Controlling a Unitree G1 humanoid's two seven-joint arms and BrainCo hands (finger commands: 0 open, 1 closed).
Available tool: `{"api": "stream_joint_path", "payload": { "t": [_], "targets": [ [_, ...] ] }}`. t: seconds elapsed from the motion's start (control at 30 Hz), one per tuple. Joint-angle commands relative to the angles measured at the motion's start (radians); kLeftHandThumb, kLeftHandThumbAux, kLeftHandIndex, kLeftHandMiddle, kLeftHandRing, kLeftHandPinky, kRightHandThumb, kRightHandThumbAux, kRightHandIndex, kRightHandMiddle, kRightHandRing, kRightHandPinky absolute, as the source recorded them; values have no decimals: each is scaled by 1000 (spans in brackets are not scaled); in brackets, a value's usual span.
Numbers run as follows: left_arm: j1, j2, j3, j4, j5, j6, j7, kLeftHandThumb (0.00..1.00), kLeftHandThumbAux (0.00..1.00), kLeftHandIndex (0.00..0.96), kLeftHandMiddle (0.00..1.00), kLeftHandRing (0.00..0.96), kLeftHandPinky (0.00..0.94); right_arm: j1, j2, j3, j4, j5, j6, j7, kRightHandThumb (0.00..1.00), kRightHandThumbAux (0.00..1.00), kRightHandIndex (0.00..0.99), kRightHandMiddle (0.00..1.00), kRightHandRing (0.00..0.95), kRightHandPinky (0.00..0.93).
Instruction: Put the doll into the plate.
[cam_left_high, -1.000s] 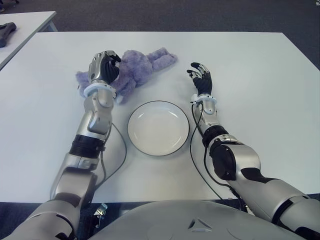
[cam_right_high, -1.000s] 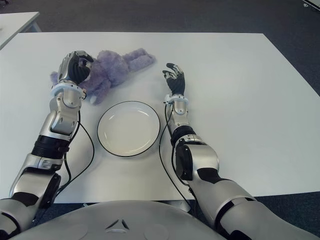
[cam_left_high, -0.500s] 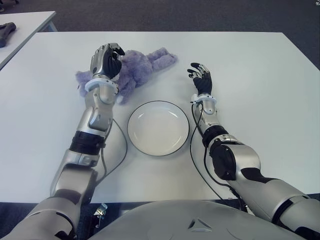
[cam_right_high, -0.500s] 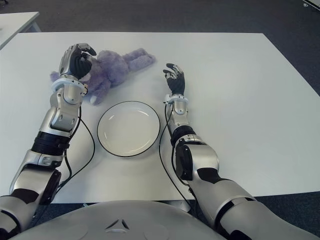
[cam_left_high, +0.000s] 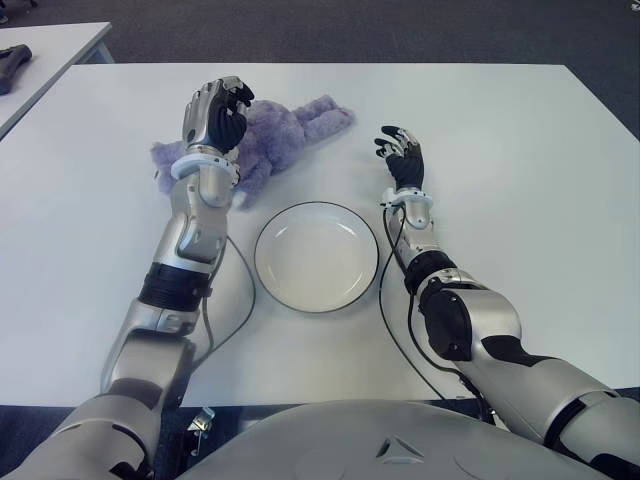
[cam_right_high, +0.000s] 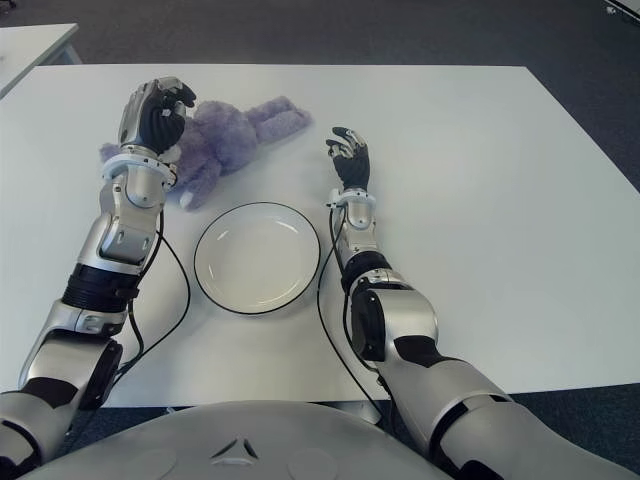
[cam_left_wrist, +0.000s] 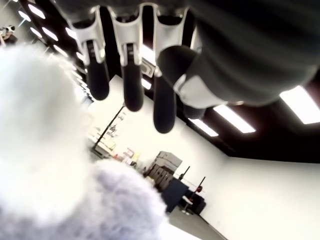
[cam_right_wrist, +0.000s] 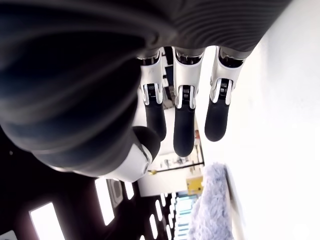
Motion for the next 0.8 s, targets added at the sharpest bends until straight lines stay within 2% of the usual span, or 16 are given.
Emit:
{"api": "stream_joint_path", "payload": {
  "t": [0.03,0.17,0.27,0.33,0.43,0.47,0.5,0.53,0.6,0.63,0.67,0.73,0.77,0.8],
  "targets": [
    [14,0,-14,-24,9,-7,-31,854,665,403,540,824,837,203,121,-9,130,8,105,-18,759,853,300,227,297,343],
    [25,23,-5,-33,1,-29,-43,854,665,403,544,821,822,204,122,-10,130,9,102,-18,741,852,292,227,288,335],
    [36,58,10,-21,-14,-67,-62,851,666,399,537,794,740,205,122,-10,130,10,98,-20,747,850,299,228,291,346],
    [38,66,16,-17,-17,-79,-68,850,666,399,535,789,726,205,122,-9,130,10,97,-21,751,849,301,228,291,348],
    [50,100,8,-8,-6,-110,-88,847,662,405,555,772,720,206,122,-9,130,13,101,-15,753,851,294,231,297,353],
    [61,133,5,0,2,-140,-97,846,661,406,557,770,719,206,122,-11,130,15,99,-13,753,851,293,231,298,353],
    [69,155,4,7,8,-161,-102,840,661,404,572,712,636,206,122,-12,130,16,97,-12,758,849,305,234,308,360],
    [82,184,3,9,17,-185,-110,839,661,404,574,702,622,206,122,-14,130,18,95,-11,760,849,307,234,309,361],
    [106,233,4,1,32,-215,-125,830,667,388,552,569,476,206,121,-14,130,18,95,-10,743,846,317,235,308,353],
    [134,266,14,-21,38,-230,-138,830,668,386,550,558,465,205,120,-13,130,18,99,-6,738,847,317,235,307,353],
    [153,287,21,-37,41,-240,-146,725,689,409,530,497,428,204,119,-12,130,18,102,-4,723,852,305,231,299,344],
    [182,315,34,-64,41,-252,-158,694,696,415,524,479,417,203,117,-11,130,17,108,-1,717,854,302,230,297,341],
    [191,322,39,-74,39,-255,-162,479,470,331,502,463,424,203,116,-11,131,17,109,0,710,855,293,228,291,336],
    [197,328,42,-80,38,-258,-165,423,413,310,496,459,425,202,116,-10,131,17,111,1,706,856,290,227,290,334]
  ]
}}
